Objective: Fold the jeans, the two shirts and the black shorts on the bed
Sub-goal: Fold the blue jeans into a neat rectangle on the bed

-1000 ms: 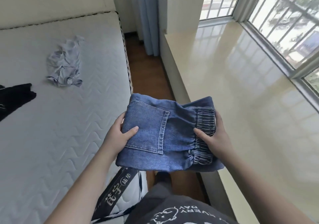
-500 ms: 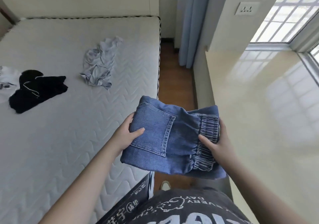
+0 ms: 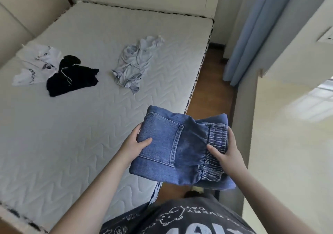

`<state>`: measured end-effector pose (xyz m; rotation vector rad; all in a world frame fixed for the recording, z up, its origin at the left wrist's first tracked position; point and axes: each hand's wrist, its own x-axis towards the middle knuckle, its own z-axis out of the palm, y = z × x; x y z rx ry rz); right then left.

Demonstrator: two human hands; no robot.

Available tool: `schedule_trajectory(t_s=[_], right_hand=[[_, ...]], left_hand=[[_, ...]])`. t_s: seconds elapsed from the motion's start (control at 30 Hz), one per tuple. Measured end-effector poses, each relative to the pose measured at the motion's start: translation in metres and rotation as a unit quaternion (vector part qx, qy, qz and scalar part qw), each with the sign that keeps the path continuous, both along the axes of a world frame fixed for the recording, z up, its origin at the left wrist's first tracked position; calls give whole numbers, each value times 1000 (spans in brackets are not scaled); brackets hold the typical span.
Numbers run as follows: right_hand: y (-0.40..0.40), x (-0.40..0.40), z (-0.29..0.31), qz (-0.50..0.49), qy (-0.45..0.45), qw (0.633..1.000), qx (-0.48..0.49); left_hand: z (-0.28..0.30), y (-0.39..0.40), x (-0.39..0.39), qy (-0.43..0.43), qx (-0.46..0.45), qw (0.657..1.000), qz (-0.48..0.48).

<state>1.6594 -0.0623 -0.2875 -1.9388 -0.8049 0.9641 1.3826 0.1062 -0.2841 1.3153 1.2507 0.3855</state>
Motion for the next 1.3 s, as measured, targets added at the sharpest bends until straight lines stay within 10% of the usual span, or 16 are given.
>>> schedule_trajectory(t_s=[0.8, 1.3], right_hand=[[310, -75, -32, 434, -82, 896, -41], [481, -100, -72, 658, -48, 750, -54]], left_hand=[[-73, 22, -93, -55, -69, 891, 444], [-100, 55, -21, -40, -93, 756, 647]])
